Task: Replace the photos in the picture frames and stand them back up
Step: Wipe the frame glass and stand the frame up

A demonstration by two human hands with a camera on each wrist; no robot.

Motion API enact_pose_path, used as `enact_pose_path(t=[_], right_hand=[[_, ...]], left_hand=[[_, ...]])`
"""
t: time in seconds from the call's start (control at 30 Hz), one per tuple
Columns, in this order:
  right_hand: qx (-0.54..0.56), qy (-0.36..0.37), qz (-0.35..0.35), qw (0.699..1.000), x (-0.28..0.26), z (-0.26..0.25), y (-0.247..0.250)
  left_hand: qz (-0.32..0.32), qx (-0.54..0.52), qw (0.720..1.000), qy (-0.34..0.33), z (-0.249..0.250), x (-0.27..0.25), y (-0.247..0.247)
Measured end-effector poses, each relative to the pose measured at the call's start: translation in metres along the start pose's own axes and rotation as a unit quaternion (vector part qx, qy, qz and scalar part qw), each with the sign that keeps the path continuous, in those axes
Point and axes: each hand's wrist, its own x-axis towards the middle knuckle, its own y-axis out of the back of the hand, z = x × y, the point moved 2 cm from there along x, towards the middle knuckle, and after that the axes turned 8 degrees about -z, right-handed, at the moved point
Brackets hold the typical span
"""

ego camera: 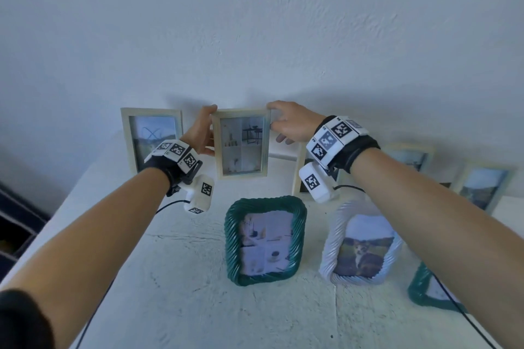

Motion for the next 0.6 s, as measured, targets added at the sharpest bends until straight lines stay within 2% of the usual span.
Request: enact_pose_path(t=[0.2,0.43,0.6], right_hand=[[-0.031,-0.043,-0.036,0.998,0.017,0.005,-0.013],[-0.055,-0.049,-0.032,0.997,0.026,0.013,-0.017],[-0.124,-0.036,-0.029,0.991,0.021,0.007,-0.009]], left_hand=[[0.001,0.011,1.000,0.026,-0.018,0.006,0.002],[0.009,0.049,0.998,0.032,-0.029,0.017,0.012],[0.023,0.123,0.992,-0.012,-0.026,0.001,0.013]])
